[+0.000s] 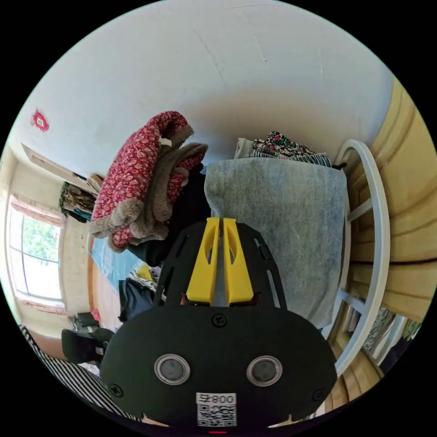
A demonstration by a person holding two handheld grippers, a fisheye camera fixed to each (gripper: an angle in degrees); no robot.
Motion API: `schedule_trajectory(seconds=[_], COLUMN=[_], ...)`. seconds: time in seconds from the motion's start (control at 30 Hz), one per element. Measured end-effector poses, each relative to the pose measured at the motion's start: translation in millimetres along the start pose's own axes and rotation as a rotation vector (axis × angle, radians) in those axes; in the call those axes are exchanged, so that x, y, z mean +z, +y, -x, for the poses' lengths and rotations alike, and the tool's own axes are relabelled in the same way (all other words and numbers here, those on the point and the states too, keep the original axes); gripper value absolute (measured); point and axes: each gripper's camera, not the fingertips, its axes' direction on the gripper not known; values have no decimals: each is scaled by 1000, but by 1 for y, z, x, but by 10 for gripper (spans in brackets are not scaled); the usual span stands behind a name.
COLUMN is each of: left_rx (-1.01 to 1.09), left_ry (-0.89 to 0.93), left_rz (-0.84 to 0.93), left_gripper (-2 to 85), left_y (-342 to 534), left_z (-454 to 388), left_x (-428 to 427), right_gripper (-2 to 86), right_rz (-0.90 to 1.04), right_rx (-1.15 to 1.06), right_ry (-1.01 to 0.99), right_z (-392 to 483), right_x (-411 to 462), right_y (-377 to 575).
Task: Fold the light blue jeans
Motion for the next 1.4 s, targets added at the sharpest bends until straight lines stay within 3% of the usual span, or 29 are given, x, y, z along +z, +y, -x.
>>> schedule_trajectory(seconds=[0.23,0.43,0.63,1.03,1.33,1.4], left_rx=[20,2,-16,-82,-79,-96], left_ry=[74,176,220,215,84,133], left_rz=[-13,-100,-231,-404,-496,-502], left_gripper=[11,8,19,77,96,81], left_y=[74,148,236,425,574,612], left_z=[-46,-64,-84,-120,-168,-176], left_x=[-35,-94,-178,-348,-474,-491], right_gripper=[7,5,5,4,3,3], right_rz=[-215,-415,-564,-697,-588,-546], right_rx=[120,62,-91,-431,-518,-519], right_ry=[-433,-654,-753,-683,-840,-890], right_z=[14,64,157,415,576,599], right_x=[-66,-123,-170,-243,-189,-165], right_y=[65,119,147,182,209,215])
